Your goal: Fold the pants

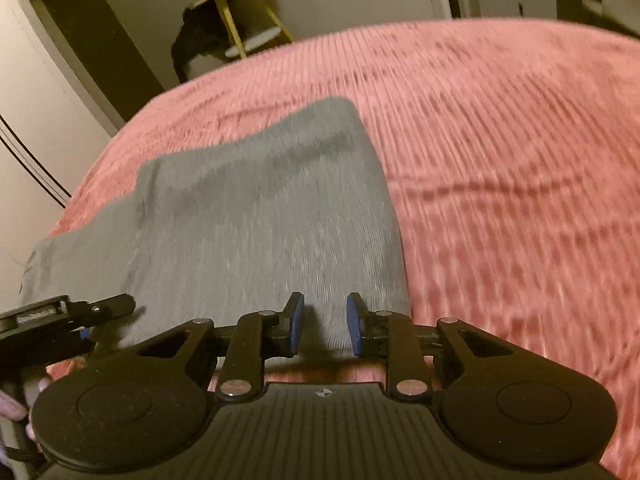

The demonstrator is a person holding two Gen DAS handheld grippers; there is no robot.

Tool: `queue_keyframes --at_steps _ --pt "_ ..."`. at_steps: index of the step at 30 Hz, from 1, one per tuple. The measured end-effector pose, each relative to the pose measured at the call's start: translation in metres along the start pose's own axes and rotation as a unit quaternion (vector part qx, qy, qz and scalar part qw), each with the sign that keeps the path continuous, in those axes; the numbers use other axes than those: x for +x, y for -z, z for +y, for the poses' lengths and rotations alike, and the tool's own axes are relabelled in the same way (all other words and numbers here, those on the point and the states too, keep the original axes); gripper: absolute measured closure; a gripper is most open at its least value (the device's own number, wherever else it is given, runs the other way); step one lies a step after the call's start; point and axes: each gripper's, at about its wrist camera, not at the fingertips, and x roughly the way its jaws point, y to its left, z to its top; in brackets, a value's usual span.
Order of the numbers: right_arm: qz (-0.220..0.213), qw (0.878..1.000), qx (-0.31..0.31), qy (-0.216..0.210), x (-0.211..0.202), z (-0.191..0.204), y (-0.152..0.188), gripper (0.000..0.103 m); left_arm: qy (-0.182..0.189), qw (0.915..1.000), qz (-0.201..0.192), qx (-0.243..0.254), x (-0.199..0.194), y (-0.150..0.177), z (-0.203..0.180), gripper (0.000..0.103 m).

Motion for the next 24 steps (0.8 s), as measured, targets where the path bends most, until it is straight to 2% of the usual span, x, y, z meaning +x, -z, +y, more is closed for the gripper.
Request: queue_keyframes --at_steps 2,5,7,13,16,19,21,22,23,24 --pt "0.022 1.0 0.008 0.0 0.009 -0.003 0.001 0.08 -0.007 0.9994 -0.005 0.034 0.002 0.004 -0.002 0.07" --pt "0.045 0.999 0.017 0.0 0.019 -0.007 -0.001 0.08 -0.013 0.9988 -0.014 0.044 -0.004 0.005 -0.004 0.078" --pt "0.046 0.999 0.004 0.007 0.018 -0.003 0.0 0.08 -0.015 0.9983 -0.026 0.05 -0.012 0.009 -0.009 0.082" --pt "0.046 0.999 -0.003 0.016 0.012 0.002 0.006 0.08 0.016 0.9945 -0.083 0.062 -0.045 0.016 -0.022 0.084" --pt "0.045 0.999 0.005 0.012 0.013 -0.001 0.004 0.08 0.014 0.9939 -0.09 0.062 -0.052 0.017 -0.026 0.084" --pt "0.046 0.999 0.005 0.012 0.013 -0.001 0.005 0.08 -0.02 0.9959 -0.076 0.044 -0.048 0.015 -0.024 0.084" --pt "0.044 0.999 0.001 0.016 0.013 0.001 0.005 0.08 -0.073 0.9942 -0.073 0.029 -0.047 0.013 -0.019 0.088" --pt "0.043 0.999 0.001 0.016 0.013 0.001 0.005 0.078 -0.088 0.9934 -0.071 0.017 -0.046 0.012 -0.017 0.088" --pt "0.043 0.999 0.003 0.013 0.012 0.001 0.005 0.076 -0.092 0.9934 -0.068 -0.007 -0.047 0.01 -0.01 0.086" --pt "0.042 0.999 0.007 0.008 0.012 0.0 0.005 0.075 -0.083 0.9938 -0.067 -0.033 -0.048 0.008 -0.002 0.081"
